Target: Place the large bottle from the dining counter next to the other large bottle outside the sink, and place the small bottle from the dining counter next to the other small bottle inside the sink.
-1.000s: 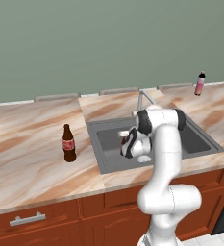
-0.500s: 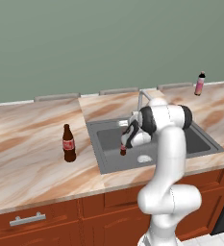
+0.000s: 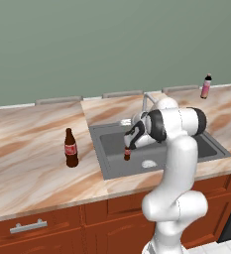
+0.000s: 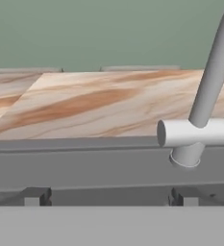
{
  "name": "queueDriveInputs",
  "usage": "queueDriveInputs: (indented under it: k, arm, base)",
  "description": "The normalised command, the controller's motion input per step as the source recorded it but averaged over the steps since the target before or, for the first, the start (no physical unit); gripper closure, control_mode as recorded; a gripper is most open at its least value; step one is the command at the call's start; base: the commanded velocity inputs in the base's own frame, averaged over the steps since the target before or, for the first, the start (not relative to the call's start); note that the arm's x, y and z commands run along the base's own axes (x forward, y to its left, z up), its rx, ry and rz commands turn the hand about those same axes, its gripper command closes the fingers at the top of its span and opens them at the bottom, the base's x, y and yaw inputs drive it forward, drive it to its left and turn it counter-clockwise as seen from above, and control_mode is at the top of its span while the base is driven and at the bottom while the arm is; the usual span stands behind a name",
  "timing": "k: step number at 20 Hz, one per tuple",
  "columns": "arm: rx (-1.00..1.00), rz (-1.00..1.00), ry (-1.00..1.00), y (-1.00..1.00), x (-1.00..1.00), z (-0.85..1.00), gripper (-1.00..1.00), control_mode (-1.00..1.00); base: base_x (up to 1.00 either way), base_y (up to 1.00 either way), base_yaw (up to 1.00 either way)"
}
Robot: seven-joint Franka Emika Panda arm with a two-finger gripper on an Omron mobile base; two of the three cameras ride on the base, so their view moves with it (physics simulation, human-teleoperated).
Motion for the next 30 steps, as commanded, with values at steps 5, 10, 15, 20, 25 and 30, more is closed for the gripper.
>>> queueDriveInputs:
  k: [5, 10, 15, 20, 25, 30]
  arm:
    - [0.0, 0.0, 0.0, 0.14, -0.46, 0.64, -1.0, -1.0]
    - [0.0, 0.0, 0.0, 0.01, -0.33, 0.7, -1.0, -1.0]
    - [0.0, 0.0, 0.0, 0.0, -0.08, 0.57, -1.0, -1.0]
    - [0.0, 0.0, 0.11, 0.0, -0.01, 0.32, -1.0, -1.0]
    - [0.0, 0.0, 0.22, 0.0, 0.0, 0.05, -1.0, -1.0]
    - [-0.03, 0.01, 0.21, 0.0, -0.19, 0.0, -1.0, -1.0]
  base:
    - [0.0, 0.0, 0.0]
    - [0.0, 0.0, 0.0]
    - [0.0, 0.0, 0.0]
    - [0.0, 0.0, 0.0]
    - [0.0, 0.0, 0.0]
    - [0.0, 0.0, 0.0]
